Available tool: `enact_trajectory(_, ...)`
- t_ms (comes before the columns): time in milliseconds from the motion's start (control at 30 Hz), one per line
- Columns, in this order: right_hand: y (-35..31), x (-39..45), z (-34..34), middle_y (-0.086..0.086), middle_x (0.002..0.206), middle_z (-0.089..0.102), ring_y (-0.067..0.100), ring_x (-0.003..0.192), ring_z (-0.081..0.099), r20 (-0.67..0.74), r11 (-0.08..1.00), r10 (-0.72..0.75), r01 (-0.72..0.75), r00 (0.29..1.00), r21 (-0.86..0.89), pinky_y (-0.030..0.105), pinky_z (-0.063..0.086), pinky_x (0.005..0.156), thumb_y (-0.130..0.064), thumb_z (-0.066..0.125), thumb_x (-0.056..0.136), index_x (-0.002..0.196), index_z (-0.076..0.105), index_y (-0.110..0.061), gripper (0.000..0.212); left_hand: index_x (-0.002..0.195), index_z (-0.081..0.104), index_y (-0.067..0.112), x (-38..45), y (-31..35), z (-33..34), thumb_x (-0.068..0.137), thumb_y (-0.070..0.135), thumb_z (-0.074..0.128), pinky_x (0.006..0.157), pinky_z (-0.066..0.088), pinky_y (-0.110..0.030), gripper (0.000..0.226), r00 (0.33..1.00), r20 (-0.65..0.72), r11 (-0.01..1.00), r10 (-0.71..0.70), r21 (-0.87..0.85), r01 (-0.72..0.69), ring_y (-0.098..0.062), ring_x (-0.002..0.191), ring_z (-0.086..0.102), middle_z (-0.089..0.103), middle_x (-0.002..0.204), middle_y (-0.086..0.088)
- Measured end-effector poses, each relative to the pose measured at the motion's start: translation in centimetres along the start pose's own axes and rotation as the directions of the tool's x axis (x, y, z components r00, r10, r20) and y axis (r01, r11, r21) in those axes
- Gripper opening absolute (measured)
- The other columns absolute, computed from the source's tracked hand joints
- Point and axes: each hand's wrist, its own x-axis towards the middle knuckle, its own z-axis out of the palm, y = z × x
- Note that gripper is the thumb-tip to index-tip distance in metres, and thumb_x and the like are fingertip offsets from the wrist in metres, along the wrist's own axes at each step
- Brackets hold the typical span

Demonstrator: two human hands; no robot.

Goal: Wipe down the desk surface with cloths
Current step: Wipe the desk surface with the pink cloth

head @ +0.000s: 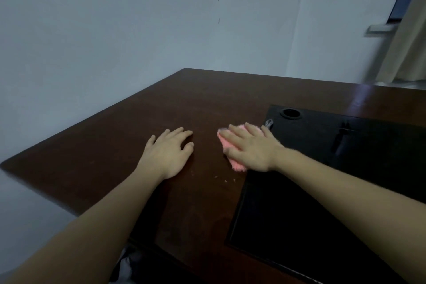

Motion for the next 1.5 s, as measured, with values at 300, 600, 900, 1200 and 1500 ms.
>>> enact_trajectory(300, -2.3, -5.8, 1.2, -0.020, 0.167, -0.014, 0.019, 0.156, -0.016, 0.027, 0.992, -0.126, 0.126, 0.992, 0.004, 0.053, -0.011, 0.123, -0.069, 0.019, 0.101, 0.155, -0.007, -0.056, 0.061, 0.157, 0.027, 0.040, 0.0, 0.1, 0.2, 0.106, 0.050, 0.030, 0.125, 0.006, -0.050, 0.052, 1.000, -0.009, 1.000, 0.003, 0.006, -0.003, -0.019, 0.156, 0.010, 0.017, 0.168, 0.011)
enact_trajectory(600, -1.1, 4.8, -0.6, -0.013, 0.170, -0.002, 0.027, 0.157, -0.003, -0.001, 0.998, 0.047, -0.047, 0.999, 0.031, 0.059, -0.004, 0.122, -0.068, 0.020, 0.101, 0.158, 0.001, -0.051, 0.062, 0.156, 0.027, 0.041, 0.1, 0.0, 0.2, 0.105, 0.051, 0.029, 0.125, 0.005, -0.049, 0.052, 1.000, -0.017, 1.000, 0.007, 0.002, -0.007, -0.017, 0.156, 0.009, 0.017, 0.167, 0.013)
enact_trajectory(900, -3.9, -0.5, 0.3, -0.011, 0.170, -0.009, 0.027, 0.156, -0.009, 0.028, 0.996, -0.084, 0.084, 0.996, 0.000, 0.059, -0.007, 0.123, -0.066, 0.017, 0.102, 0.158, -0.005, -0.050, 0.062, 0.155, 0.035, 0.036, -0.1, -0.4, -0.5, 0.106, 0.047, 0.036, 0.126, 0.012, -0.048, 0.050, 0.999, -0.034, 0.999, 0.030, -0.041, -0.031, -0.018, 0.154, 0.018, 0.025, 0.166, 0.008)
enact_trajectory(1200, -4.2, -0.7, 0.1, -0.016, 0.169, -0.009, 0.022, 0.157, -0.009, 0.024, 0.986, -0.165, 0.166, 0.986, -0.024, 0.055, -0.006, 0.124, -0.069, 0.018, 0.101, 0.156, -0.006, -0.055, 0.061, 0.155, 0.033, 0.037, -0.2, -6.1, -2.7, 0.106, 0.052, 0.035, 0.124, 0.018, -0.052, 0.051, 0.999, -0.024, 0.997, -0.048, 0.060, 0.050, -0.021, 0.153, 0.023, 0.028, 0.165, 0.007)
enact_trajectory(1500, -3.8, 10.8, -0.9, -0.011, 0.171, 0.000, 0.030, 0.157, -0.001, -0.029, 0.999, 0.040, -0.039, 0.999, 0.031, 0.062, -0.002, 0.122, -0.067, 0.019, 0.101, 0.159, 0.005, -0.050, 0.062, 0.157, 0.022, 0.045, -0.1, -7.5, -1.6, 0.106, 0.054, 0.023, 0.125, 0.004, -0.052, 0.051, 0.995, -0.013, 0.994, -0.098, 0.057, 0.098, -0.021, 0.156, 0.007, 0.013, 0.168, 0.016)
